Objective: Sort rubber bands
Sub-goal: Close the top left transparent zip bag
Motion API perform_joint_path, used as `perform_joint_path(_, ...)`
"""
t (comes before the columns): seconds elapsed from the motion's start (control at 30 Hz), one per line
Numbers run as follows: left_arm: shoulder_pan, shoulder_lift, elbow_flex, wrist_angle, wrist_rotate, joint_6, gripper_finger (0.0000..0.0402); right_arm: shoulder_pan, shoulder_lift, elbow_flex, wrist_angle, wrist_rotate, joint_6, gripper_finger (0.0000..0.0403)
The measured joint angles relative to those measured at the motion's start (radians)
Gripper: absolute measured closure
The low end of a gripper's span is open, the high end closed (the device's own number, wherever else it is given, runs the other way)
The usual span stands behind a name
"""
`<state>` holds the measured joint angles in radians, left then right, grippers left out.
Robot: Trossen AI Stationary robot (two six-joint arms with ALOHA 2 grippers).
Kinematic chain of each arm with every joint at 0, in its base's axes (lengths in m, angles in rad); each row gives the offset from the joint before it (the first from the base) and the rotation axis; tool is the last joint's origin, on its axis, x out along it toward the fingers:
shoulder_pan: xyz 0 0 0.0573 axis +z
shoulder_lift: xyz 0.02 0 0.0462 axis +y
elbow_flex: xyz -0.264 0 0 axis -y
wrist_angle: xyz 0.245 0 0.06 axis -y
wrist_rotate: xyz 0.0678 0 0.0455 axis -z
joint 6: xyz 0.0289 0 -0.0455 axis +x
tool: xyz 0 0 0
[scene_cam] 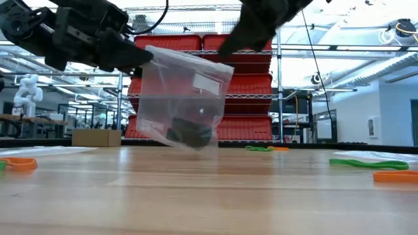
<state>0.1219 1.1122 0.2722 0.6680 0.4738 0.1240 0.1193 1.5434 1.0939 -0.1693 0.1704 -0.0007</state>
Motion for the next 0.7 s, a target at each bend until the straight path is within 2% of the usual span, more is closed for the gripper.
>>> perform_joint_path(0.17, -0.022, 0.000, 0.000, -0.005, 0.161, 0.022, 0.0401, -0.003, 0.050, 0.000, 0.159, -0.158, -0.080, 0.0257)
perform_joint_path(0.3, -0.041, 0.000, 0.000, -0.004, 0.280, 0.027, 0.0401, -0.019, 0.109, 0.000, 0.192, -0.173, -0.113, 0.0257)
perform_joint_path(0.43, -0.046, 0.000, 0.000, 0.004, 0.286, 0.047, 0.0401, -0.046, 0.196, 0.000, 0.321, -0.201, -0.128, 0.0257)
perform_joint_path(0.6, -0.046, 0.000, 0.000, 0.009, 0.286, 0.048, 0.0401, -0.106, 0.327, 0.000, 0.561, -0.447, -0.066, 0.0257)
perform_joint_path(0.7, -0.046, 0.000, 0.000, 0.009, 0.285, 0.048, 0.0401, -0.143, 0.390, 0.000, 0.690, -0.532, 0.000, 0.0257)
